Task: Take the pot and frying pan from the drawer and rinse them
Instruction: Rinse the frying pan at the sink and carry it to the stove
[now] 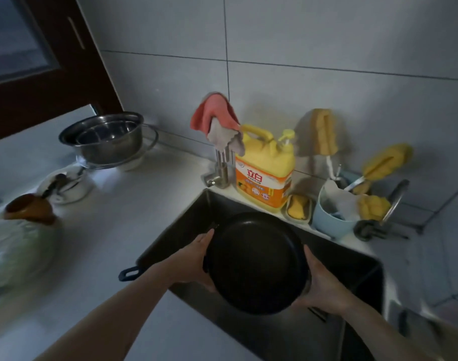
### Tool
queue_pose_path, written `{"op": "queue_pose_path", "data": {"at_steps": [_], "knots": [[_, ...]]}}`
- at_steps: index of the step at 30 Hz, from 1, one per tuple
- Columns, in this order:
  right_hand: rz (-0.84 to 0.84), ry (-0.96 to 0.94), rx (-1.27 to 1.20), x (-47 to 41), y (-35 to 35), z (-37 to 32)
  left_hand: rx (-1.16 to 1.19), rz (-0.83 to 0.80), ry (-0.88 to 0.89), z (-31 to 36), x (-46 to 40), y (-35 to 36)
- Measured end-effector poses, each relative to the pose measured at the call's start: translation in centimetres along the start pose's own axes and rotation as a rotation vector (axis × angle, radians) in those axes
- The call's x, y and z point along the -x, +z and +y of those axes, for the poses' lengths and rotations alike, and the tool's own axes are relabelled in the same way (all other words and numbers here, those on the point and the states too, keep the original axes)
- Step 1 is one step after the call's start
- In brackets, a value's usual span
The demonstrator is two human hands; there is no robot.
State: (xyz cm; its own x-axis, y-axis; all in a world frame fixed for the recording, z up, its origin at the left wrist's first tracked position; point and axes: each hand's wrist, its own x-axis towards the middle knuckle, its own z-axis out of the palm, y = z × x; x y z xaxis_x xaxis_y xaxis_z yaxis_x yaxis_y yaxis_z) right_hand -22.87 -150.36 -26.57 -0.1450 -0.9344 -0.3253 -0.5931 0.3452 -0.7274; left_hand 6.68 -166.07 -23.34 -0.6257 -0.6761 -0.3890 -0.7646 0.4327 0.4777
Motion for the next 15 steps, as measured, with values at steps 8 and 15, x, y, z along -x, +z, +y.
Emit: {"op": "queue_pose_path", "data": {"at_steps": [8, 15], "knots": [[0.022, 0.191, -0.147, -2.3, 3.7, 7.3, -0.014, -0.025, 0.157, -0.4, -6.8, 3.0], [0.045, 0.249, -0.333, -4.2, 9.3, 15.6, -0.089, -0.113, 0.122, -3.6, -11.6, 7.5]]}}
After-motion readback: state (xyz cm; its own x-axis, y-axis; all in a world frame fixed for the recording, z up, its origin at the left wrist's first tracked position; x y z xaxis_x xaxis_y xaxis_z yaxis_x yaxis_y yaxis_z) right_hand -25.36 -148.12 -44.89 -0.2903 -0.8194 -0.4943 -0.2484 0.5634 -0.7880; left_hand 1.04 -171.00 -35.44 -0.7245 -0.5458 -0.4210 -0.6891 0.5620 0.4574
